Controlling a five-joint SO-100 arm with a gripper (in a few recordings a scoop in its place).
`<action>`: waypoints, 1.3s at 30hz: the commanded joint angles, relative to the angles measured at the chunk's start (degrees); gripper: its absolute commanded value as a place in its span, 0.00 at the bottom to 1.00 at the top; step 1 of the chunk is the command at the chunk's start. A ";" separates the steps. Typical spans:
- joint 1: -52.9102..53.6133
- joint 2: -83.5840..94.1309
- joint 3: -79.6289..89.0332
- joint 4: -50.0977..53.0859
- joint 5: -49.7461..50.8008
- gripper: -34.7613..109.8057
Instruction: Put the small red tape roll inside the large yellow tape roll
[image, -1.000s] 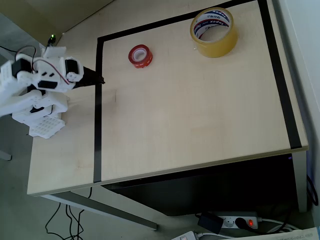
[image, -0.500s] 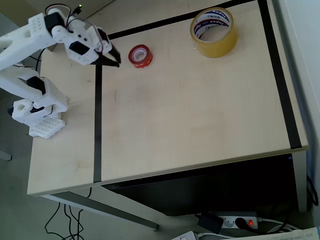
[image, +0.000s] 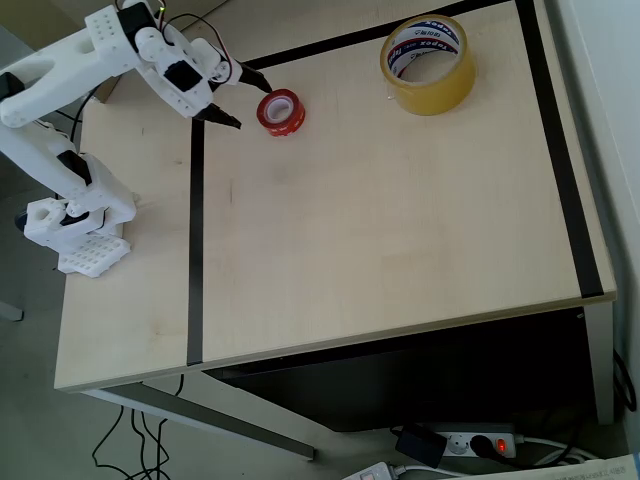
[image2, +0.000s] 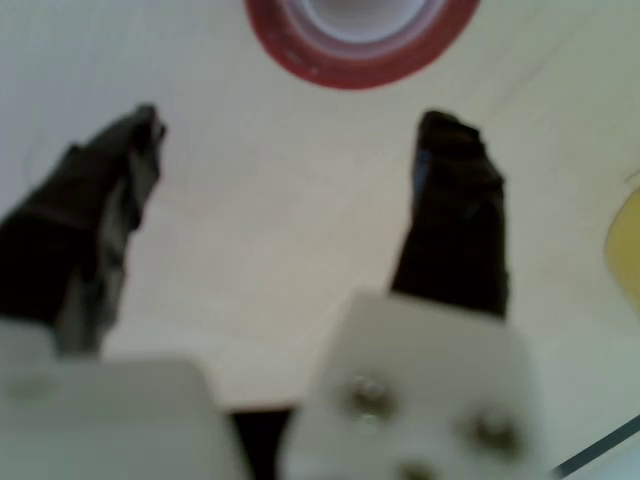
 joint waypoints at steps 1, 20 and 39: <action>-2.64 2.02 -0.18 -0.26 -1.76 0.42; -3.96 0.79 13.54 -14.15 -2.55 0.42; 2.64 -2.11 -4.92 -8.70 -0.35 0.24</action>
